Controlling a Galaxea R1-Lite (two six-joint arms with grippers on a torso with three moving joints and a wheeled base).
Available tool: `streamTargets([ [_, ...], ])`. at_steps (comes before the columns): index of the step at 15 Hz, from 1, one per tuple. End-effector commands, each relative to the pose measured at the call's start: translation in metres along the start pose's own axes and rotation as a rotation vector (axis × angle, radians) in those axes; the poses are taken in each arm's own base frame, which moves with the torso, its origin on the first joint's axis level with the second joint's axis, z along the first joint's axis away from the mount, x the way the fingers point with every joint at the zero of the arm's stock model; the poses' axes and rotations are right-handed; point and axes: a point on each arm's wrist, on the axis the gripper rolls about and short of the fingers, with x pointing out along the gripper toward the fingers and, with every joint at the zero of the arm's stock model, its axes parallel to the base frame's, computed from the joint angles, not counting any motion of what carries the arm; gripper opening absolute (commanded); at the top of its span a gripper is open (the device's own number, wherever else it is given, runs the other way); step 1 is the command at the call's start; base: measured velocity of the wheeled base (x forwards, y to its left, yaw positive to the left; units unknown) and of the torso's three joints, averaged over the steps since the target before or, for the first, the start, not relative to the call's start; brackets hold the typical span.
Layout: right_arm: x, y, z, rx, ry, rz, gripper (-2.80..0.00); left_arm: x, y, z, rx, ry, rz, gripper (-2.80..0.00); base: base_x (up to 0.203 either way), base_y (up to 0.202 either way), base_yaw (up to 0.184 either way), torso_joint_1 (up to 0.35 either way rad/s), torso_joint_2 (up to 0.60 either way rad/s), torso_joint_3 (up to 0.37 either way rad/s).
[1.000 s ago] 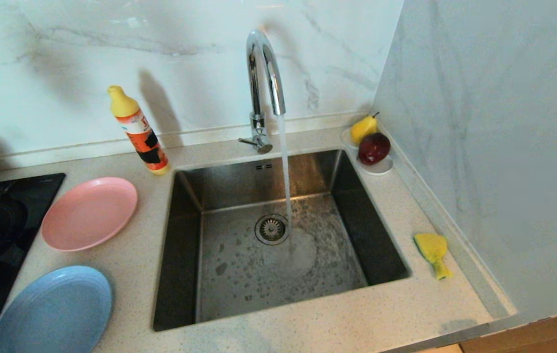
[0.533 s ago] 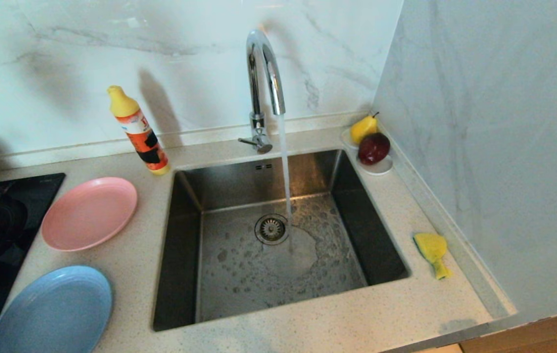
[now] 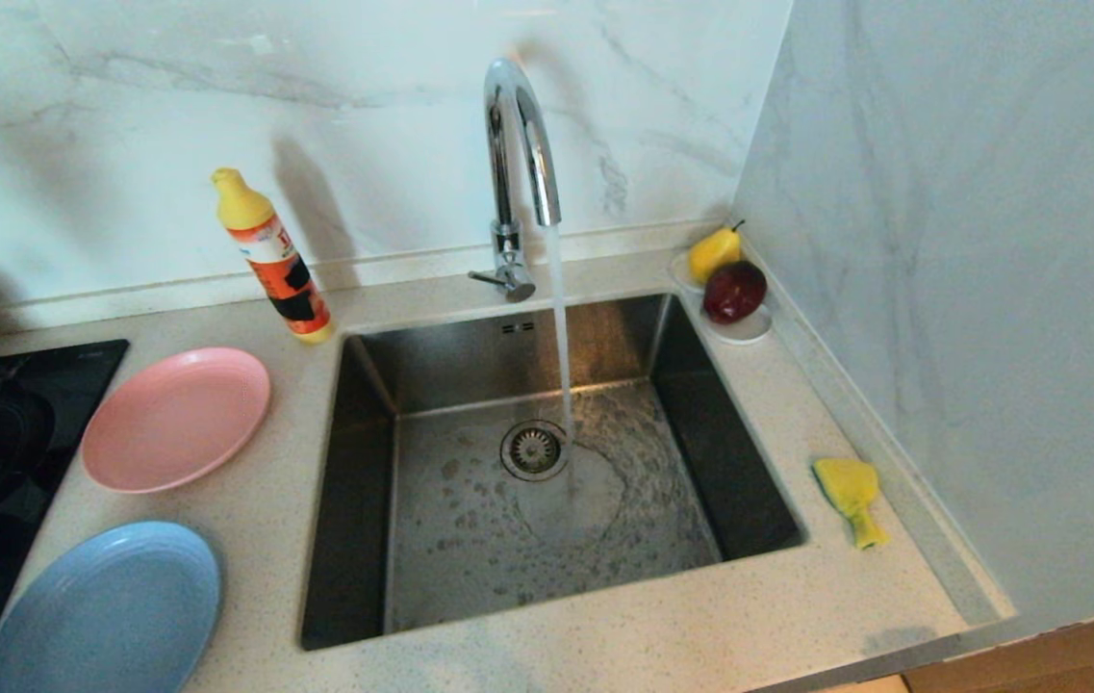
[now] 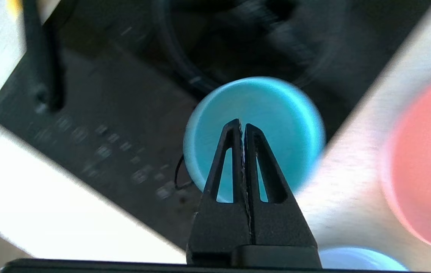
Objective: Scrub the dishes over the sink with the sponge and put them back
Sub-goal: Pick up a bowl and the sponge
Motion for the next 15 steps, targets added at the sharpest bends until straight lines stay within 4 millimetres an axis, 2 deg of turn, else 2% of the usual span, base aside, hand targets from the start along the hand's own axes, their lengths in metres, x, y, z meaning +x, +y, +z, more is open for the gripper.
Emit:
streamTargets([
  [1, 0.0, 0.0, 0.0, 0.0, 0.0, 0.0, -2.8, 0.012, 0.015, -0.007, -0.042, 0.047, 0.028, 0.0, 0.0, 0.0, 0.0, 0.0, 0.0, 0.0],
  [7, 0.0, 0.0, 0.0, 0.0, 0.0, 0.001, -2.8, 0.02, 0.024, -0.022, -0.087, 0.108, 0.045, 0.0, 0.0, 0.0, 0.0, 0.0, 0.0, 0.0],
  [15, 0.0, 0.0, 0.0, 0.0, 0.0, 0.001, -2.8, 0.048, 0.05, -0.045, -0.207, 0.213, 0.07, 0.0, 0.0, 0.0, 0.0, 0.0, 0.0, 0.0],
])
